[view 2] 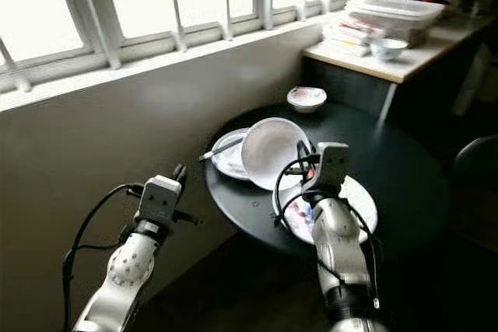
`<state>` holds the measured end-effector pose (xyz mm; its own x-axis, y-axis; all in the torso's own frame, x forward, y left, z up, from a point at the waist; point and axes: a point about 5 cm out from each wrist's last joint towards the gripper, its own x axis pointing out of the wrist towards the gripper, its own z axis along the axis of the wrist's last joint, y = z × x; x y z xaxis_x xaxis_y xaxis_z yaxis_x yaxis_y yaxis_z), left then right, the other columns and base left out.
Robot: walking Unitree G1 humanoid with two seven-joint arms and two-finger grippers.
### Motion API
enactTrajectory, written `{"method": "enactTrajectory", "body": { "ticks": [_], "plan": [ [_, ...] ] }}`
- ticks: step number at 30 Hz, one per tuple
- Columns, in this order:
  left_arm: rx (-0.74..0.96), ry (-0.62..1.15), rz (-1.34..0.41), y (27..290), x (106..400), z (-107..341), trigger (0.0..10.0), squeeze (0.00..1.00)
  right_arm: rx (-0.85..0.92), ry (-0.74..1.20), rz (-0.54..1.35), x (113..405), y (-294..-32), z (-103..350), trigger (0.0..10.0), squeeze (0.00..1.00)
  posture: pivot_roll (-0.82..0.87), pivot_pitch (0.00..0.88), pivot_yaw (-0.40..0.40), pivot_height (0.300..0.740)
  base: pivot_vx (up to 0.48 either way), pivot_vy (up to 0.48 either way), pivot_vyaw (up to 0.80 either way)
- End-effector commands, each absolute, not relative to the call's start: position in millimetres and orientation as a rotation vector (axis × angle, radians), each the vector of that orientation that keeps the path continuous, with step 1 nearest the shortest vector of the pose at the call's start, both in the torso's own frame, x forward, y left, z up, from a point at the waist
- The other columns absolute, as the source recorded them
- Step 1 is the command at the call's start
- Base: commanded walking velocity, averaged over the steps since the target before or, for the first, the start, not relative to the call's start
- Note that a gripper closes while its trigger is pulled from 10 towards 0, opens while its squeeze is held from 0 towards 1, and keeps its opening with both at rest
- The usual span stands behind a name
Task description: Kitchen organization
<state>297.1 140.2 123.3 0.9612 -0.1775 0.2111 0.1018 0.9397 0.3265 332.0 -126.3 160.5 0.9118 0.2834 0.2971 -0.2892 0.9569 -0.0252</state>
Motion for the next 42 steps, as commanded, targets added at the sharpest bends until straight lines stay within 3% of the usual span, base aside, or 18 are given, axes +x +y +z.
{"method": "enactTrajectory", "body": {
  "ticks": [1, 6, 13, 23, 42],
  "plan": [
    [0.323, -0.236, -0.143, 139, 297, 124, 10.0, 0.0, -0.05, -0.363, 0.377, 325, -114, 168, 0.0, 0.0, 0.03, 0.0, -0.002, 0.74, 0.0, 0.0, 0.8],
    [0.36, -0.193, -0.108, 147, 294, 117, 10.0, 0.0, -0.184, -0.342, 0.508, 295, -97, 146, 0.0, 0.0, 0.02, 0.0, 0.001, 0.74, 0.0, 0.0, 0.8],
    [0.389, -0.099, -0.091, 156, 284, 101, 10.0, 0.0, -0.316, -0.227, 0.497, 278, -108, 115, 0.0, 0.0, 0.02, 0.0, 0.003, 0.74, 0.0, 0.0, 0.8],
    [0.394, -0.063, -0.146, 143, 278, 93, 10.0, 0.0, -0.321, -0.204, 0.47, 277, -110, 111, 0.0, 0.0, 0.01, 0.0, -0.002, 0.74, 0.0, 0.366, 0.8],
    [0.392, -0.087, -0.141, 140, 278, 98, 10.0, 0.0, -0.343, -0.215, 0.466, 283, -104, 111, 0.0, 0.0, 0.02, 0.0, -0.008, 0.74, 0.0, 0.0, 0.8]
  ]
}}
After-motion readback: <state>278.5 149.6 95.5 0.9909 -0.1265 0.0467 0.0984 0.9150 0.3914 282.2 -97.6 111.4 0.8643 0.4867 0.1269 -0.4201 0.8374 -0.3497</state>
